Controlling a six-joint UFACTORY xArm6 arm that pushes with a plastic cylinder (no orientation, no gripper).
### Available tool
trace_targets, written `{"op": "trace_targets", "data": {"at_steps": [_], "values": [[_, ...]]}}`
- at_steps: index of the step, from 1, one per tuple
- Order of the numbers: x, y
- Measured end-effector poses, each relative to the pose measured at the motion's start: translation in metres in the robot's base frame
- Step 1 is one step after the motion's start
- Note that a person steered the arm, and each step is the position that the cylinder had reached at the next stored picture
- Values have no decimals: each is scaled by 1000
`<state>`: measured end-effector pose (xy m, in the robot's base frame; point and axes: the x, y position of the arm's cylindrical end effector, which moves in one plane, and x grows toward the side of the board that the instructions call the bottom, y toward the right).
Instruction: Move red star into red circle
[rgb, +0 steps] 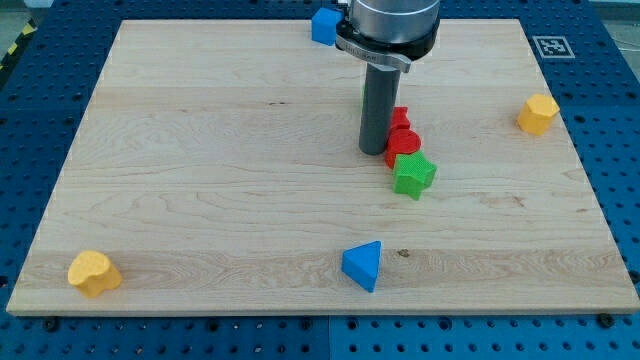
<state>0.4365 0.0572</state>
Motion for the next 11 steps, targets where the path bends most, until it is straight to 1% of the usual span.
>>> {"op": "trace_targets", "data": {"at_steps": [3,4,5,6,7,8,10,11], "values": [[8,-1],[-1,-23],[-26,-42],[-41,-41],[-68,-40],[-76,-38],[-70,10],[-51,14]]}}
